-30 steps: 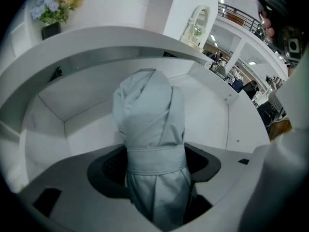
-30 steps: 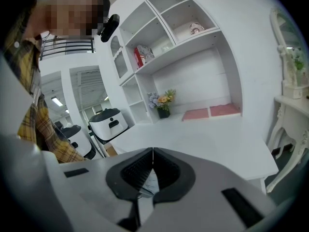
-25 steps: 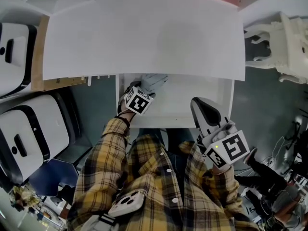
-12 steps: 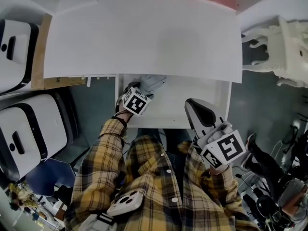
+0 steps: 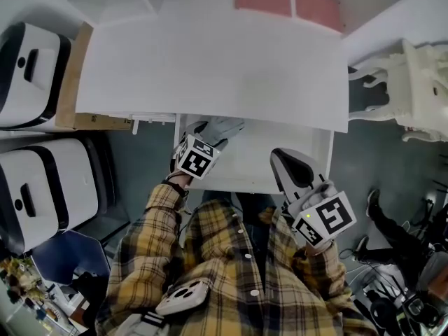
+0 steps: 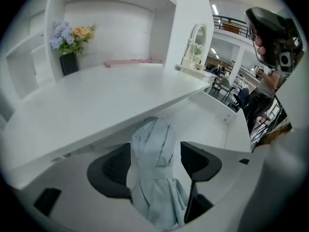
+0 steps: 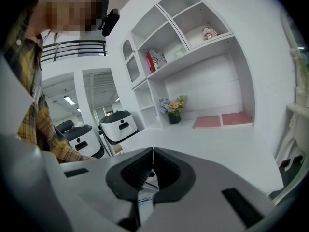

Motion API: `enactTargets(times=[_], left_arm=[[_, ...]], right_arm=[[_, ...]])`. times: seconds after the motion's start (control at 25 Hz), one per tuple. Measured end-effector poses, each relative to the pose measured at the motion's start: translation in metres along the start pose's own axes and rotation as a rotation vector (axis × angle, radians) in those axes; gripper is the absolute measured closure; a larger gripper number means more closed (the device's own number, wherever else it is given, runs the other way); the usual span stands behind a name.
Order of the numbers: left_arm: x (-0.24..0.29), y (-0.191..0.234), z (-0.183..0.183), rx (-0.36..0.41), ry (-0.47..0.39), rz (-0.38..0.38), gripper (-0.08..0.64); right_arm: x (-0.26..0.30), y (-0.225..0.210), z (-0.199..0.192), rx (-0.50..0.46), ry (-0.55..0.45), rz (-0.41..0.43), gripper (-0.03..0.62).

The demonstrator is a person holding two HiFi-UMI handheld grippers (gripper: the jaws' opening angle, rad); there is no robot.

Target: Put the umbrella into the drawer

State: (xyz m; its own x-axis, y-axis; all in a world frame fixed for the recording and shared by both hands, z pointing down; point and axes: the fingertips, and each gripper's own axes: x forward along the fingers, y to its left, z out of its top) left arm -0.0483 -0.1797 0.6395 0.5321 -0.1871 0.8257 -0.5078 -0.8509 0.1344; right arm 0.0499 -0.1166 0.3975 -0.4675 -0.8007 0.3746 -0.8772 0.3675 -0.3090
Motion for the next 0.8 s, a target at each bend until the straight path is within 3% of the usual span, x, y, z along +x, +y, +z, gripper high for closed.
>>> enactTargets(times=[0.48,0.8], left_arm=[[-0.063,-0.011,0.06,0.029,-0.172,0.07,0.234],[-0.142,-0.028,0.128,0.06,-0.419,0.109,0.339]], right_arm=[[-0.01,0.002,0.033,-0.044,-0.081,0.039,0.575],[-0.008,0.008,0.065,-0.092,-0.143,0.072,0.575]])
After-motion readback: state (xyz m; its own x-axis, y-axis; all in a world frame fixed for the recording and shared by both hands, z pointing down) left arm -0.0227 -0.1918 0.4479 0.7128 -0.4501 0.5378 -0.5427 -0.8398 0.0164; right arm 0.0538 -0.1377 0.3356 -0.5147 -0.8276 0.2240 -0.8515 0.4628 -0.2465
